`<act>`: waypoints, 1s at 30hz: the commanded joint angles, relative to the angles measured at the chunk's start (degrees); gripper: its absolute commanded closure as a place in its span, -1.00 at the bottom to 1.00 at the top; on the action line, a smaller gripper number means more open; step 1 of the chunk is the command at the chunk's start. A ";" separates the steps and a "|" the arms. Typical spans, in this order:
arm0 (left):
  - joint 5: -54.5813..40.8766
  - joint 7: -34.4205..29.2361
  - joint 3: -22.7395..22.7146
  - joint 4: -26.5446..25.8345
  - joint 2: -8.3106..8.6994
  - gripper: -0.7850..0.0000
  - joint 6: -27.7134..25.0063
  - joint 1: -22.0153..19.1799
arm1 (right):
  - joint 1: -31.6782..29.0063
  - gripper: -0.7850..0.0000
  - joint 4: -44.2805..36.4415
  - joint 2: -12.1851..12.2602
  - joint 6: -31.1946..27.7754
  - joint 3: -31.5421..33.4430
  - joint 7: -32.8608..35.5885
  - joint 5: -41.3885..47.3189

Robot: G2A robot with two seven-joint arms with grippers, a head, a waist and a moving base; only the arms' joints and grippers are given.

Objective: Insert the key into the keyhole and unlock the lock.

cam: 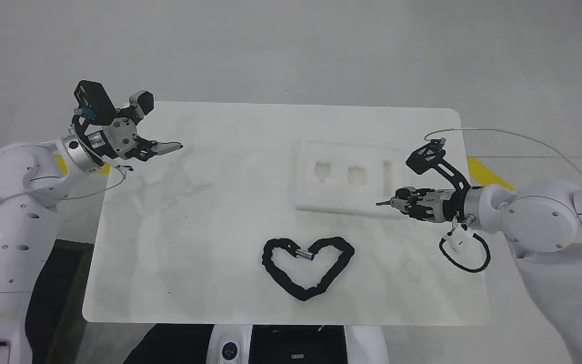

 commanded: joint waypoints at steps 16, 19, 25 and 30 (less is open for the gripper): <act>-0.85 -11.60 9.06 -16.03 1.27 -1.00 0.00 2.37 | 0.00 1.00 0.00 0.00 0.00 0.00 0.00 0.00; 0.01 -11.86 12.74 -18.08 1.27 -1.00 0.00 1.24 | 0.00 1.00 0.00 0.00 0.00 0.00 0.00 0.00; 3.23 -12.16 20.24 -21.02 0.96 -1.00 0.00 -1.70 | 0.00 1.00 0.00 0.00 0.00 0.00 0.00 0.00; 6.46 -11.50 26.56 -22.51 0.05 -1.00 0.00 -4.24 | 0.00 1.00 0.00 0.00 0.00 0.00 0.00 0.00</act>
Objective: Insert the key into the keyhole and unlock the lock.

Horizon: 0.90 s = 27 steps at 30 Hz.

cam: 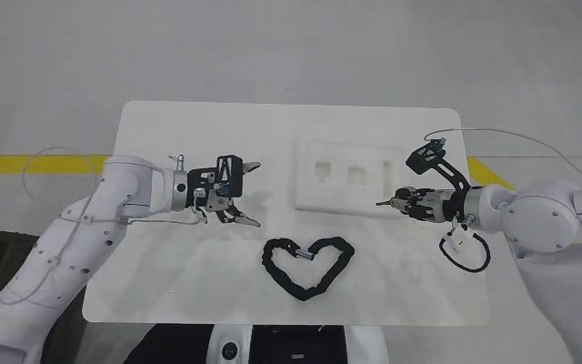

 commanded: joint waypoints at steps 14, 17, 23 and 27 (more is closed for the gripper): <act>12.02 2.80 15.64 0.11 -4.67 -1.00 0.00 -5.93 | 0.00 1.00 0.00 0.00 0.00 0.00 0.00 0.00; 13.59 3.51 17.45 0.61 -4.98 -1.00 0.00 -6.15 | 0.00 1.00 0.00 0.00 0.00 0.00 0.00 0.00; 17.41 4.01 21.06 0.92 -5.52 -1.00 0.00 -6.88 | 0.00 1.00 0.00 0.00 0.00 0.00 0.00 0.00; 19.17 4.05 23.55 1.38 -6.26 -1.00 0.00 -8.15 | 0.00 1.00 0.00 0.00 0.00 0.00 0.00 0.00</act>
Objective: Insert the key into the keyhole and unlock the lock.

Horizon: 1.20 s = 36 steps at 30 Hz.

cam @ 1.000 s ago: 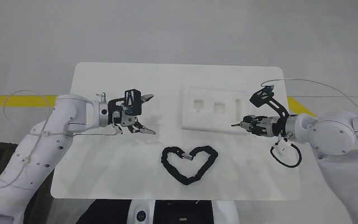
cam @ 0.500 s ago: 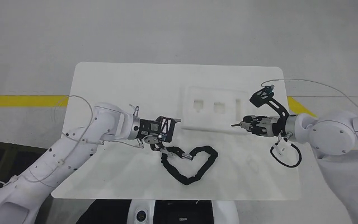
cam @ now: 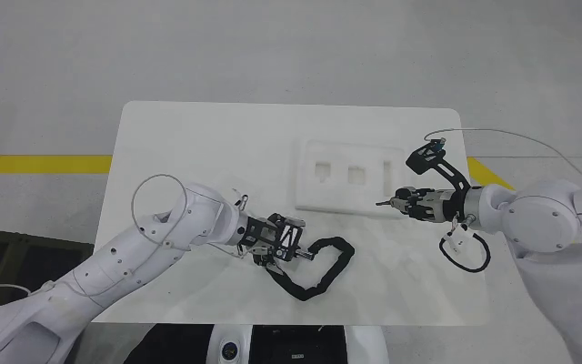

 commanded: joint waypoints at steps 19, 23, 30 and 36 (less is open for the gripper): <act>4.99 -0.12 4.99 4.48 -4.71 -1.00 1.65 -2.34 | 0.00 1.00 0.00 0.00 0.00 0.00 0.00 0.00; 4.93 -0.76 5.61 5.46 -5.76 -1.00 1.56 -2.56 | 0.00 1.00 0.00 0.00 0.00 0.00 0.00 0.00; 4.94 -1.38 6.17 7.05 -7.21 -0.87 1.01 -2.74 | 0.00 1.00 0.00 0.00 0.00 0.00 0.00 0.00; 4.26 -1.94 5.68 8.63 -7.92 -0.44 0.73 -2.59 | 0.00 1.00 0.00 0.00 0.00 0.00 0.00 0.00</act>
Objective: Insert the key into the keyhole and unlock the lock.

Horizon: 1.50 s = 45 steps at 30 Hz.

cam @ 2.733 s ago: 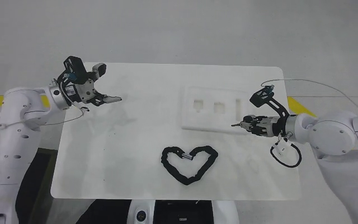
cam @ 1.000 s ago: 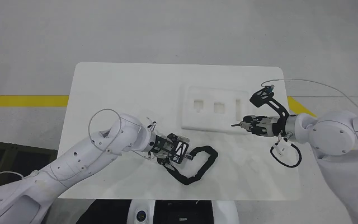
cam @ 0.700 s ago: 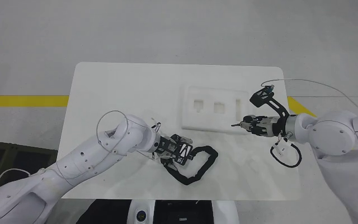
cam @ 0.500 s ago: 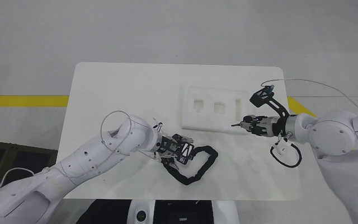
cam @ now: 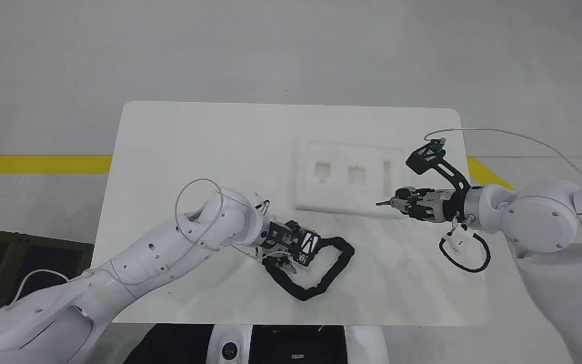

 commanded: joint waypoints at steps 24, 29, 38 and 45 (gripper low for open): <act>-4.71 -2.27 -2.02 2.92 -1.51 1.00 -0.83 0.76 | 0.00 1.00 0.00 0.00 0.00 0.00 0.00 0.00; -7.08 -2.22 -3.20 3.07 -1.36 1.00 -0.83 0.79 | 0.00 1.00 0.00 0.00 0.00 0.00 0.00 0.00; -12.64 -0.23 -11.32 3.07 0.55 1.00 4.22 3.48 | -0.27 1.00 -0.06 -0.04 -0.10 -0.14 -0.81 0.13; -11.19 3.28 -17.32 1.35 2.08 1.00 10.77 7.10 | 0.46 1.00 0.62 -0.75 -1.73 -3.67 -3.66 9.07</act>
